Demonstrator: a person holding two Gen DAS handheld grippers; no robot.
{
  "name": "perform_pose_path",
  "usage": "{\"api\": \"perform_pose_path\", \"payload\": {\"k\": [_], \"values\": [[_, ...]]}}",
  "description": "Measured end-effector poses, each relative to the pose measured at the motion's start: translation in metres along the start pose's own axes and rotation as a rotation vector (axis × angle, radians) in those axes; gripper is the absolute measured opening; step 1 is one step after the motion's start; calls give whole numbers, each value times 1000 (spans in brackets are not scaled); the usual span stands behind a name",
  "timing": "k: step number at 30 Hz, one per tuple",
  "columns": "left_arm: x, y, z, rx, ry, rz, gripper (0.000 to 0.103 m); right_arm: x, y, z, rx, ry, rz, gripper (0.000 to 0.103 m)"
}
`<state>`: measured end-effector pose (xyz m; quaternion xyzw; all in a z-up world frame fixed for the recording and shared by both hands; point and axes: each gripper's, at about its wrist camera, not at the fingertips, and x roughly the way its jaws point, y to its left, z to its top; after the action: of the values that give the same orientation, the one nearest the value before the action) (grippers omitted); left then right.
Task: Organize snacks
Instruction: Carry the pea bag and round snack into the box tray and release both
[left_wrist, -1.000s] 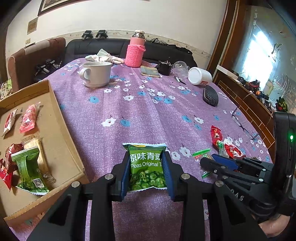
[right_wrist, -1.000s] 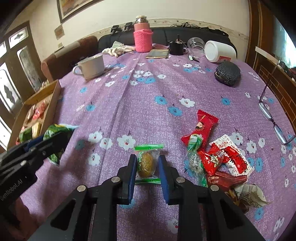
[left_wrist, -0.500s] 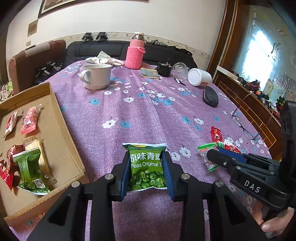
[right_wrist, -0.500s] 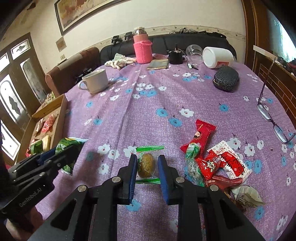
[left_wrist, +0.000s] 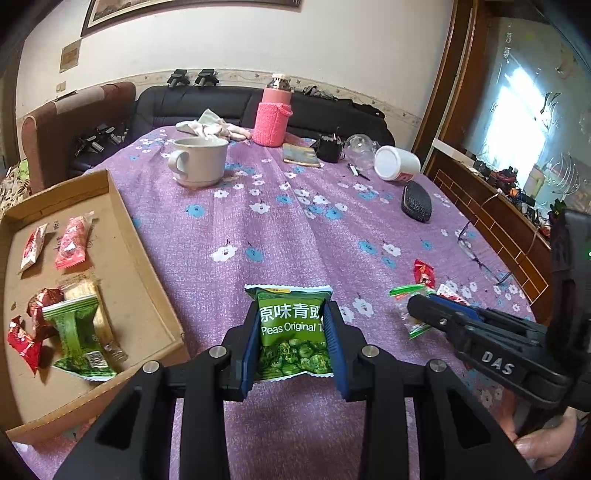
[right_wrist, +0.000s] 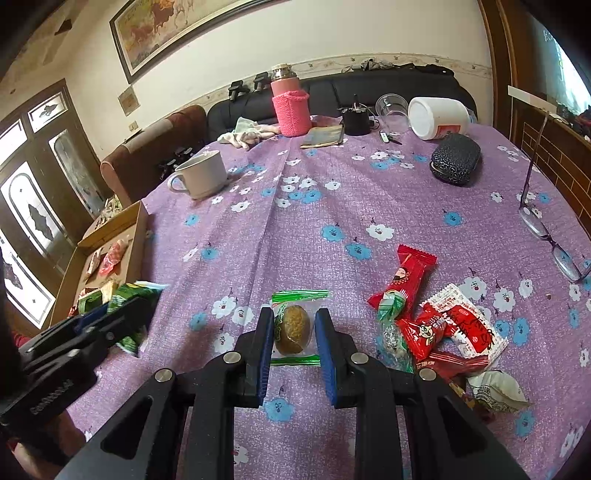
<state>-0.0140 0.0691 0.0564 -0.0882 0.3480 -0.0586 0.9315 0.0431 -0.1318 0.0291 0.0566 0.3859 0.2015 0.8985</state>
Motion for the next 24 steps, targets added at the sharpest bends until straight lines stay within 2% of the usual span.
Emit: {"api": "perform_pose_path", "payload": {"k": [5, 12, 18, 24], "values": [[-16, 6, 3, -12, -29, 4, 32, -2, 4, 0, -16, -18, 21, 24], [-43, 38, 10, -80, -87, 23, 32, -3, 10, 0, -23, -40, 52, 24], [-61, 78, 14, -150, -128, 55, 32, -1, 23, 6, 4, -8, 97, 25], [-71, 125, 12, -237, -152, 102, 32, 8, 62, 14, -19, 41, 173, 25]]}}
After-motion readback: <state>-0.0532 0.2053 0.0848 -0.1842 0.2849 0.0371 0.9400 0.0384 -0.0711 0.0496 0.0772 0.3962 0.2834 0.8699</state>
